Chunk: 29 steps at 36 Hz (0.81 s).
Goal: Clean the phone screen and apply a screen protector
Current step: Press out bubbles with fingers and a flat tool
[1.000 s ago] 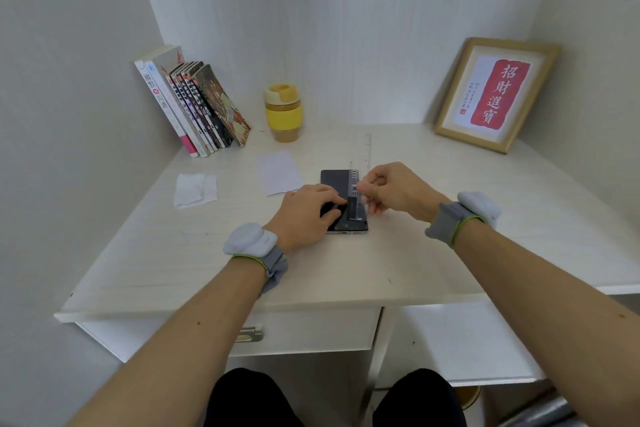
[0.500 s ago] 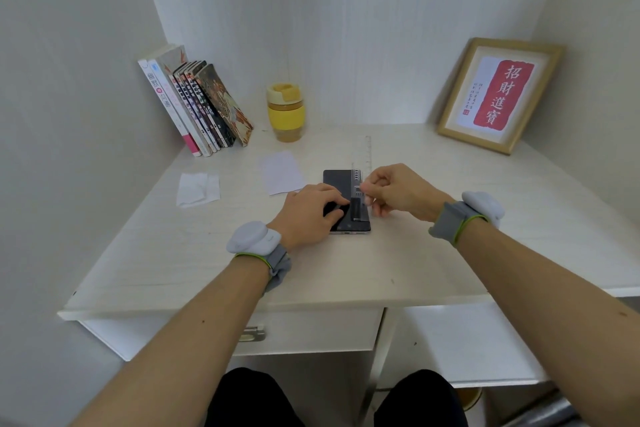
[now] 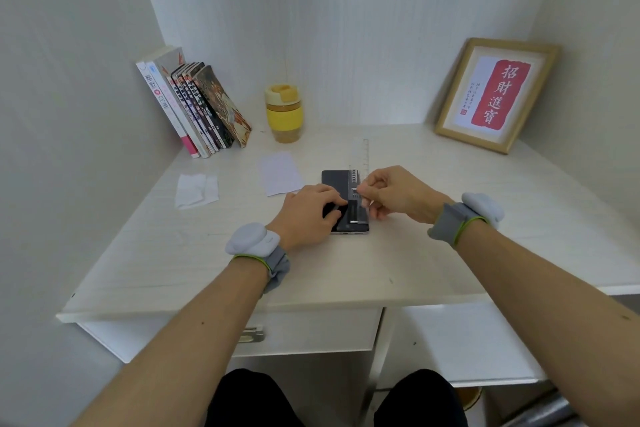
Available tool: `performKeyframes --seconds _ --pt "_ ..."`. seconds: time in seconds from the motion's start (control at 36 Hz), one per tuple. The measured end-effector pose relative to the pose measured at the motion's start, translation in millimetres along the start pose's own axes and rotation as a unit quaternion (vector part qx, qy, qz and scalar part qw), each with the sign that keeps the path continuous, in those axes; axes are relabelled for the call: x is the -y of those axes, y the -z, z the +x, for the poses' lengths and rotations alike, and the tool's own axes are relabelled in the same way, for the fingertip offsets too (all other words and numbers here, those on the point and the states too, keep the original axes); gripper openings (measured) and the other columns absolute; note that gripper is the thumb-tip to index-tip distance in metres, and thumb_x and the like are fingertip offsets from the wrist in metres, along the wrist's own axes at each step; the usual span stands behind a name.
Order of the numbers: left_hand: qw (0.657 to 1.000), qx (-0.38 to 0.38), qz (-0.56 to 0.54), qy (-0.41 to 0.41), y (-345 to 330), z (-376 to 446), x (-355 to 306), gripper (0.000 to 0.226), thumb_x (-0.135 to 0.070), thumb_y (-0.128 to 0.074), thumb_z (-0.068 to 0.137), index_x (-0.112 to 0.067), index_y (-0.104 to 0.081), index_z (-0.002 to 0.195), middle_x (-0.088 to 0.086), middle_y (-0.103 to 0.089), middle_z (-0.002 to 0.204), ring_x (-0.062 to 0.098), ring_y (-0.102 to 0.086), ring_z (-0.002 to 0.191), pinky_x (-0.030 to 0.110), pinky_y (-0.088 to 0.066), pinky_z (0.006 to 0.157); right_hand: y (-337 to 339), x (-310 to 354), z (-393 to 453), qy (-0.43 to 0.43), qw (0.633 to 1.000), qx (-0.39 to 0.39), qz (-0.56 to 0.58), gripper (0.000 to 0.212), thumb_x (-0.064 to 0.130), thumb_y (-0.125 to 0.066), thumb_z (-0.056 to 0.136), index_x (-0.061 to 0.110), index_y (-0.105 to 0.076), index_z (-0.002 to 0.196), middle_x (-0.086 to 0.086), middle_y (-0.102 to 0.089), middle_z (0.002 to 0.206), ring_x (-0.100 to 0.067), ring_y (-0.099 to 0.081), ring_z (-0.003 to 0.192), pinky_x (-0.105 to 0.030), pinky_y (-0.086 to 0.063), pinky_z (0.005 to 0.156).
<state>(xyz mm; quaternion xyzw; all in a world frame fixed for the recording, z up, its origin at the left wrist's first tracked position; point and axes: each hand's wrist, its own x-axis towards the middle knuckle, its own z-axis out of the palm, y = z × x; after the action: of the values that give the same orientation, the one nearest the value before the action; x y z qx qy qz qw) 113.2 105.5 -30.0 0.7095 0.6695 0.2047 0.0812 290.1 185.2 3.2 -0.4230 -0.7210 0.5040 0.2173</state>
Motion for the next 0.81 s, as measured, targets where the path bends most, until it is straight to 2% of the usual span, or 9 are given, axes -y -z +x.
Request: performKeyframes --seconds 0.22,0.42,0.53,0.64,0.81 --pt "1.0 0.001 0.002 0.004 0 -1 -1 0.029 -0.027 -0.049 0.095 -0.03 -0.06 0.122 -0.011 -0.052 0.135 0.016 -0.042 0.129 0.045 -0.031 0.109 2 1 -7 -0.015 0.999 0.04 0.009 0.013 0.014 -0.061 0.096 0.003 -0.06 0.09 -0.013 -0.067 0.076 -0.019 -0.061 0.053 -0.027 -0.052 0.055" --pt "1.0 0.015 -0.014 0.017 2 1 -2 0.031 -0.019 -0.043 0.098 -0.026 -0.061 0.122 -0.011 -0.051 0.138 0.016 -0.04 0.132 0.045 -0.028 0.111 -6 4 -3 -0.009 0.999 -0.016 0.029 0.015 0.013 -0.058 0.098 -0.002 -0.058 0.098 -0.012 -0.065 0.072 -0.021 -0.06 0.051 -0.026 -0.052 0.048" --pt "1.0 0.018 -0.021 0.015 2 1 -1 0.032 -0.018 -0.042 0.098 -0.027 -0.061 0.122 -0.01 -0.051 0.138 0.016 -0.04 0.132 0.045 -0.028 0.11 -8 4 -4 -0.008 1.0 0.002 0.001 0.014 0.014 -0.06 0.097 0.001 -0.06 0.092 -0.012 -0.067 0.073 -0.018 -0.059 0.049 -0.025 -0.05 0.047" --pt "1.0 0.014 -0.027 0.007 2 1 0 0.032 -0.018 -0.045 0.097 -0.03 -0.062 0.121 -0.011 -0.051 0.137 0.015 -0.039 0.132 0.046 -0.028 0.11 -7 5 -7 -0.001 0.999 0.018 -0.03 0.017 0.015 -0.062 0.096 -0.002 -0.064 0.095 -0.012 -0.069 0.074 -0.016 -0.056 0.048 -0.024 -0.045 0.046" --pt "0.999 0.024 -0.02 0.009 2 1 2 0.033 -0.017 -0.047 0.097 -0.023 -0.058 0.127 -0.009 -0.049 0.141 0.017 -0.04 0.133 0.047 -0.03 0.111 -8 7 -4 0.009 0.999 -0.032 0.01 0.021 0.011 -0.061 0.096 -0.01 -0.063 0.1 -0.017 -0.069 0.076 -0.016 -0.055 0.046 -0.023 -0.044 0.043"
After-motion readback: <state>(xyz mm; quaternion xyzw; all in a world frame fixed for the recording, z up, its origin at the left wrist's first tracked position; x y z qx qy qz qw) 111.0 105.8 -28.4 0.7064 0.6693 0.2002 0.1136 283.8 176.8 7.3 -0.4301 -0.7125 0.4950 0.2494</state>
